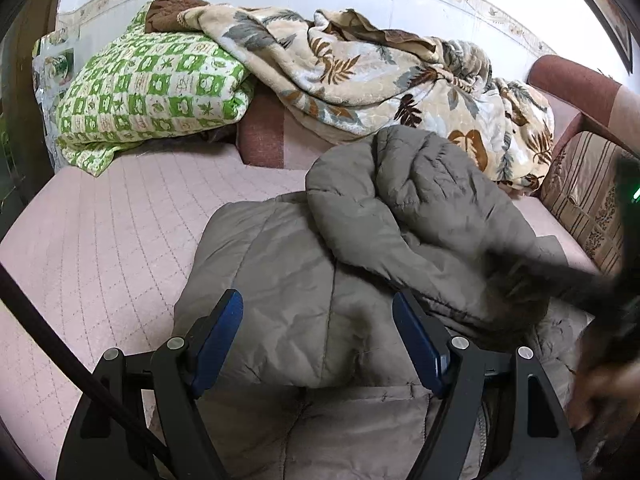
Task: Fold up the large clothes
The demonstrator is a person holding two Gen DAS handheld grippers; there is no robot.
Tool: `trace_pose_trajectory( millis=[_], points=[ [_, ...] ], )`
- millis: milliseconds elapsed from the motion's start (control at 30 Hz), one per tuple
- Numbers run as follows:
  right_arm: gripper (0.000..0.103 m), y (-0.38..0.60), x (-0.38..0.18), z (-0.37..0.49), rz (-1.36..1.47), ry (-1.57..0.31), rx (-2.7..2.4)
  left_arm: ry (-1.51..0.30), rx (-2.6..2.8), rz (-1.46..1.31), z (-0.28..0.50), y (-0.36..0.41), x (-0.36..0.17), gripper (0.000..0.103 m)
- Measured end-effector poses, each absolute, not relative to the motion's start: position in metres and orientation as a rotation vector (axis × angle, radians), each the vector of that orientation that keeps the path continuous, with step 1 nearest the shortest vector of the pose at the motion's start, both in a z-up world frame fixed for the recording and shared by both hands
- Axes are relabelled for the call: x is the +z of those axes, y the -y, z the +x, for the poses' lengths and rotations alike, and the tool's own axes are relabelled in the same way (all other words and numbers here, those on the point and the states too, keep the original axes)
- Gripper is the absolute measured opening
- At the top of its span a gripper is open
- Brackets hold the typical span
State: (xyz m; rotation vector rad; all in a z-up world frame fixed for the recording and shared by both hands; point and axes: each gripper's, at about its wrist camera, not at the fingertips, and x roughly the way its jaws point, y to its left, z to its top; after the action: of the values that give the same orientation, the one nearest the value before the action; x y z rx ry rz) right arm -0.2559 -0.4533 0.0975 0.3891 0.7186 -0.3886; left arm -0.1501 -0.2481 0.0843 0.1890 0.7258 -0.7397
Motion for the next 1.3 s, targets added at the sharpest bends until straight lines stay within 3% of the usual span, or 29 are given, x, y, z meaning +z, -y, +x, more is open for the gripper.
trace_pose_trajectory(
  millis=[167, 467, 633, 733, 1000, 1300],
  points=[
    [0.033, 0.447, 0.048, -0.245, 0.363, -0.806, -0.418, -0.768, -0.734, 0.160, -0.140, 0.244, 0.081, 0.076],
    [0.033, 0.407, 0.112, -0.247, 0.284, -0.577, -0.309, -0.751, -0.699, 0.104, -0.129, 0.229, 0.091, 0.076],
    [0.033, 0.388, 0.059, -0.204, 0.310, -0.759, -0.208, -0.767, -0.684, 0.097, -0.124, 0.227, 0.088, 0.076],
    [0.033, 0.391, 0.055, -0.204, 0.342, -0.759, -0.200, -0.768, -0.695, 0.110, -0.125, 0.231, 0.087, 0.076],
    [0.033, 0.425, 0.119, -0.274, 0.319, -0.601, -0.309, -0.757, -0.763, 0.158, -0.141, 0.246, 0.084, 0.076],
    [0.032, 0.447, 0.083, -0.313, 0.345, -0.670, -0.367, -0.725, -0.893, 0.183, -0.172, 0.290, 0.075, 0.076]
  ],
)
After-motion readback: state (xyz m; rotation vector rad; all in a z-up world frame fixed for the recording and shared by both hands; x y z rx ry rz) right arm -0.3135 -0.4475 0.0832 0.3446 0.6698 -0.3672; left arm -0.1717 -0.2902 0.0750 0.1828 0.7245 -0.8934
